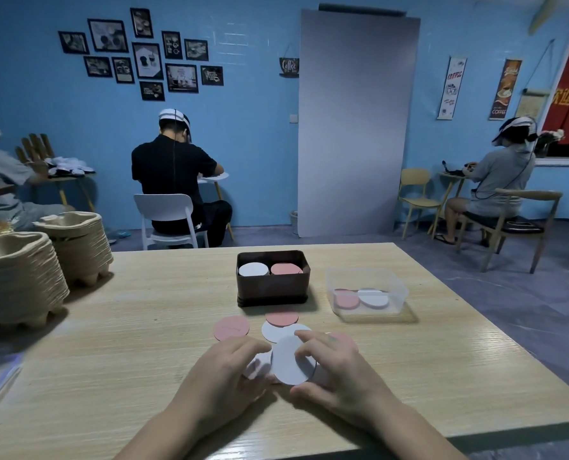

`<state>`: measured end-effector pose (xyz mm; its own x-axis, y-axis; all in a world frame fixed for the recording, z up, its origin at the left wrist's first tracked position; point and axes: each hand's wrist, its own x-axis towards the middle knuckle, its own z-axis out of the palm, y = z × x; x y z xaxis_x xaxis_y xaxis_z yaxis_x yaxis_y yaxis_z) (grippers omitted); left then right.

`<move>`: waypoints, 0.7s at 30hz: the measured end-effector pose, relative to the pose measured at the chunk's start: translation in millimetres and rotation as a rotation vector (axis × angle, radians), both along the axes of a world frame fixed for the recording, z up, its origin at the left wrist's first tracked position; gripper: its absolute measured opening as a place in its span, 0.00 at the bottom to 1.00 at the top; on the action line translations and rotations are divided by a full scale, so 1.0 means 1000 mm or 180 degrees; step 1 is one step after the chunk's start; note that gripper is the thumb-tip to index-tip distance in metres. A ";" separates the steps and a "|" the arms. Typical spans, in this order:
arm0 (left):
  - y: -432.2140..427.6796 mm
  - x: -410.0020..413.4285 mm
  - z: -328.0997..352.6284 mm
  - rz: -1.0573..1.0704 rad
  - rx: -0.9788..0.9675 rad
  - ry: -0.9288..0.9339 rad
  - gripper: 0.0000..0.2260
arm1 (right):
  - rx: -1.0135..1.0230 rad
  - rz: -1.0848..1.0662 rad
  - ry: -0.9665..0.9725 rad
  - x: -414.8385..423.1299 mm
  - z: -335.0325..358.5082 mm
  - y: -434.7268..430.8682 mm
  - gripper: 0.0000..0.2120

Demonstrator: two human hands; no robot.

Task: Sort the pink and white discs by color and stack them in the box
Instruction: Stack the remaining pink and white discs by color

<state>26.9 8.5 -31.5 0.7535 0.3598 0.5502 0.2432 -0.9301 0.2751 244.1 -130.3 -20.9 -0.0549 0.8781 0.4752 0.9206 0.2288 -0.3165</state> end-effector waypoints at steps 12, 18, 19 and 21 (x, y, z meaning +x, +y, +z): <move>0.018 0.012 0.003 0.0062 0.0043 0.0616 0.25 | 0.0161 -0.0284 0.0243 0.023 -0.005 0.008 0.20; 0.017 0.004 0.001 0.0235 0.0079 -0.0097 0.21 | 0.0203 -0.0439 0.0390 0.028 -0.008 0.011 0.19; 0.017 0.006 0.002 0.0230 0.0117 -0.0158 0.21 | 0.0197 -0.0457 0.0398 0.028 -0.009 0.012 0.19; 0.015 0.010 0.002 0.0178 0.0228 -0.0198 0.20 | 0.0169 -0.0446 0.0352 0.028 -0.008 0.013 0.19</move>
